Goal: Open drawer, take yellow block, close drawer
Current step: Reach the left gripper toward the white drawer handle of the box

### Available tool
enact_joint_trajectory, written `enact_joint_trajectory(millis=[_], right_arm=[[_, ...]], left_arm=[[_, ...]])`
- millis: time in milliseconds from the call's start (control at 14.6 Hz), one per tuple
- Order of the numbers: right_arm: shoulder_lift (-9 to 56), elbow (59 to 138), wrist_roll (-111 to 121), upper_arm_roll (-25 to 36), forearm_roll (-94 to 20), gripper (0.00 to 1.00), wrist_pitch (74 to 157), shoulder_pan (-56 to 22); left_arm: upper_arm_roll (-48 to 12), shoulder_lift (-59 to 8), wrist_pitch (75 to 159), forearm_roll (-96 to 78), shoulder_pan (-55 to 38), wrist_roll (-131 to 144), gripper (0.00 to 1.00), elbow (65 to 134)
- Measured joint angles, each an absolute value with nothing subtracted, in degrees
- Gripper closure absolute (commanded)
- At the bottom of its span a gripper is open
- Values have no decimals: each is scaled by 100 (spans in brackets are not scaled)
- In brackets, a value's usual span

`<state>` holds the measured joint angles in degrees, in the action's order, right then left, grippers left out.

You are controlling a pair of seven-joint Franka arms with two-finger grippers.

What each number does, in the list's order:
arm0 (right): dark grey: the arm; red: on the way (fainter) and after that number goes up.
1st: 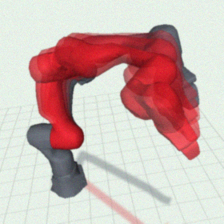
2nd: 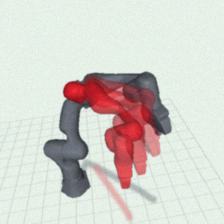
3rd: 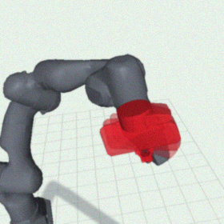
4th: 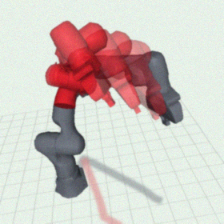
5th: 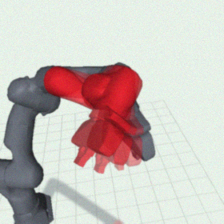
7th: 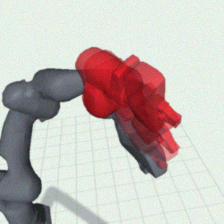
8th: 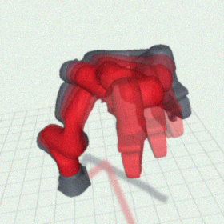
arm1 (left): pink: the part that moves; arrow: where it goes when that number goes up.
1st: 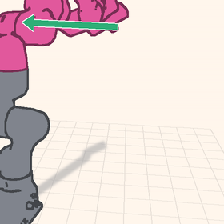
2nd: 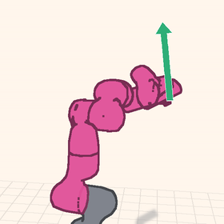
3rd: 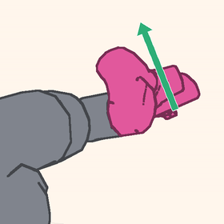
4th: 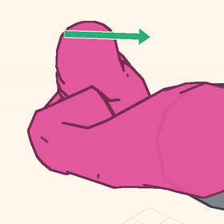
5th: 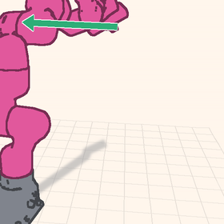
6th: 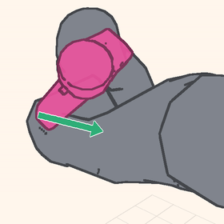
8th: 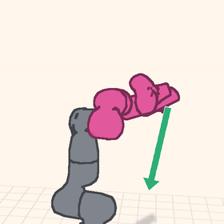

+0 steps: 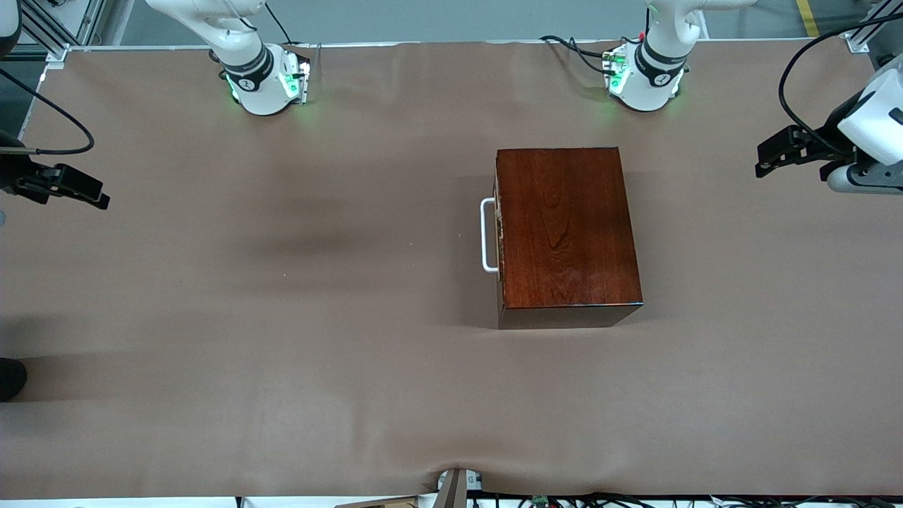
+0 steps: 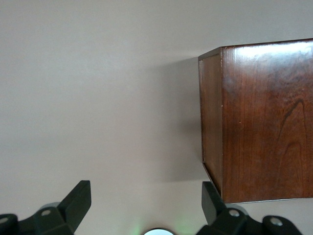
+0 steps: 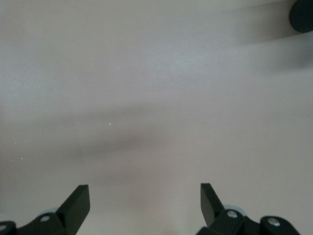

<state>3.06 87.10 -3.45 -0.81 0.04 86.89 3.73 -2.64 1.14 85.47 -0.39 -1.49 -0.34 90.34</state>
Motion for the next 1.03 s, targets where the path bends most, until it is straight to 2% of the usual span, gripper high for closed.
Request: enact_joint_trajectory(millis=[412,824,1029], right_arm=[[306,8712,-345,-94,3,0,8689,373],[306,8724,-345,-97,3,0,8689,373],[306,8730,-345,-98,3,0,8689,373]], left_arm=[[-361,-24,8543,-62,-191,207,0,9025],[-906,-799,8578,-381,-442,1899,0,8675],[-1153,-1182,8801,-416,-894,2834,0,8490]])
